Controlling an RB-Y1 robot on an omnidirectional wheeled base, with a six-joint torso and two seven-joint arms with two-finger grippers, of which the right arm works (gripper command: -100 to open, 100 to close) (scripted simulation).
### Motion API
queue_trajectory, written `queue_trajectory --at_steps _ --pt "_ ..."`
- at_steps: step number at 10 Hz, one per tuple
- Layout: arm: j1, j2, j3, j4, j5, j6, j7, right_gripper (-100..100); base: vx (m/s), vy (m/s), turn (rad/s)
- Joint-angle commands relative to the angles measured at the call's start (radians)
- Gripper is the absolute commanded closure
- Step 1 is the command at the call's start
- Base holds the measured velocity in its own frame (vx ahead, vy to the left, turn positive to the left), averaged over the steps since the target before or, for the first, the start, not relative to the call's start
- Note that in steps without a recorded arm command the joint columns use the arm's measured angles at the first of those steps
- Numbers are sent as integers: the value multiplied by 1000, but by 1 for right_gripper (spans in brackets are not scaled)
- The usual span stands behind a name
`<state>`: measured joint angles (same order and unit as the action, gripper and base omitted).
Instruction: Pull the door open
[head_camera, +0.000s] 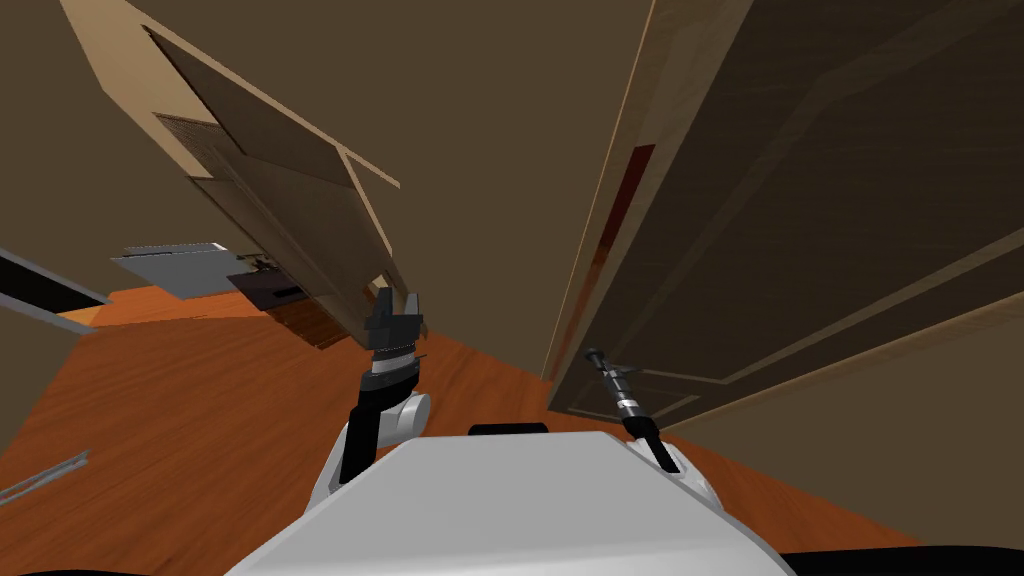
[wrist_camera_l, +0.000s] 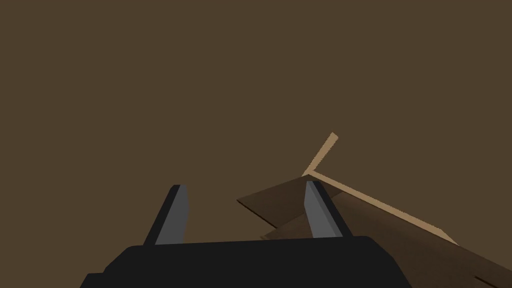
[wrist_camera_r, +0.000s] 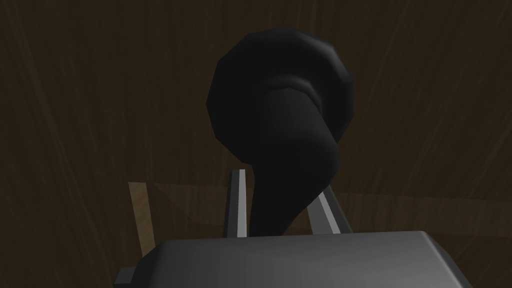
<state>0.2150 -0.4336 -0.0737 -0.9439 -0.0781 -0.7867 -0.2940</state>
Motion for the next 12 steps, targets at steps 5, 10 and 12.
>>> queue_trajectory --at_steps 5,10,12 --pt "64 -51 33 -5 6 -82 -49 100 -234 -55 159" --pt "96 -73 50 17 11 -145 -74 100 -182 -61 142" --pt "117 -91 57 31 13 -189 -90 100 -222 -78 205"
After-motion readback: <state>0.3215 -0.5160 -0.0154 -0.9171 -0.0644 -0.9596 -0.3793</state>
